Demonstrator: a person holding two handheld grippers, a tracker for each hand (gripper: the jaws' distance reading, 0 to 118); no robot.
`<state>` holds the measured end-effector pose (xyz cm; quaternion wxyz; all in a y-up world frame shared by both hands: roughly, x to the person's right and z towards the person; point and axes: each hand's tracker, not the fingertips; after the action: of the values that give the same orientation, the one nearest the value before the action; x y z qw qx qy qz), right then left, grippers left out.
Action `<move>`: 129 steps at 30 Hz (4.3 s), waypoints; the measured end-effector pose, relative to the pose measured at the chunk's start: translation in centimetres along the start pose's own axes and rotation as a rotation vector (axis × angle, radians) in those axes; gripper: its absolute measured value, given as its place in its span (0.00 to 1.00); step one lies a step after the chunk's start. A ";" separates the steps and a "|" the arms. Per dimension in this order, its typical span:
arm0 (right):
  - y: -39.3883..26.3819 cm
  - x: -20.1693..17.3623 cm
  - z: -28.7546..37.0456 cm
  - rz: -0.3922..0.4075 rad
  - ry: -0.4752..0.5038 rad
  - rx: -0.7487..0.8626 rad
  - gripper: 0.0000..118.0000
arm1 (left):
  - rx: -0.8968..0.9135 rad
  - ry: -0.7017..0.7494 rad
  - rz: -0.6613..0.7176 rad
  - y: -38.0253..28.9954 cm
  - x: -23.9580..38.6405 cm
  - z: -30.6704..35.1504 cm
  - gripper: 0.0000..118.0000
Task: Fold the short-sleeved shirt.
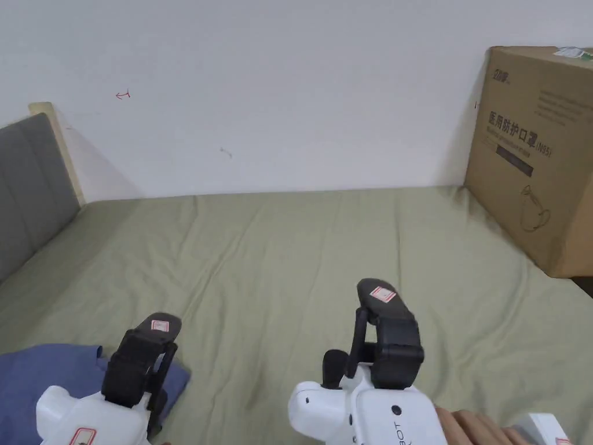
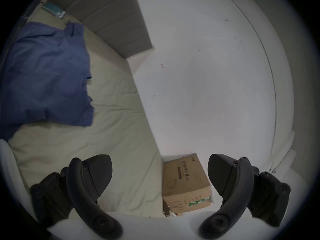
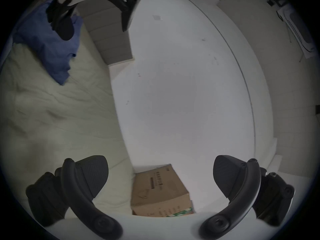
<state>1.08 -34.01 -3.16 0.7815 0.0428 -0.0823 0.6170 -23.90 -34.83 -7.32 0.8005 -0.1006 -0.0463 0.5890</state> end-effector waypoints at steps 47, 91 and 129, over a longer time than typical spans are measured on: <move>-8.1 7.1 -1.8 -1.225 -0.009 -0.376 0.00 | 0.042 0.032 -1.288 -5.8 10.2 0.4 0.00; 11.6 0.6 -5.0 -1.218 0.658 -0.011 0.00 | 0.194 0.682 -1.052 10.7 2.4 8.5 0.00; 7.8 -5.1 -9.4 -1.183 0.776 -0.318 0.00 | -0.462 1.009 -0.785 18.9 -17.8 -12.9 0.03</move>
<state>-6.94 -35.44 -13.61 0.9541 -0.2563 0.1491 0.0425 -44.39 -47.80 -23.20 0.8365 -0.5073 0.1752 0.1108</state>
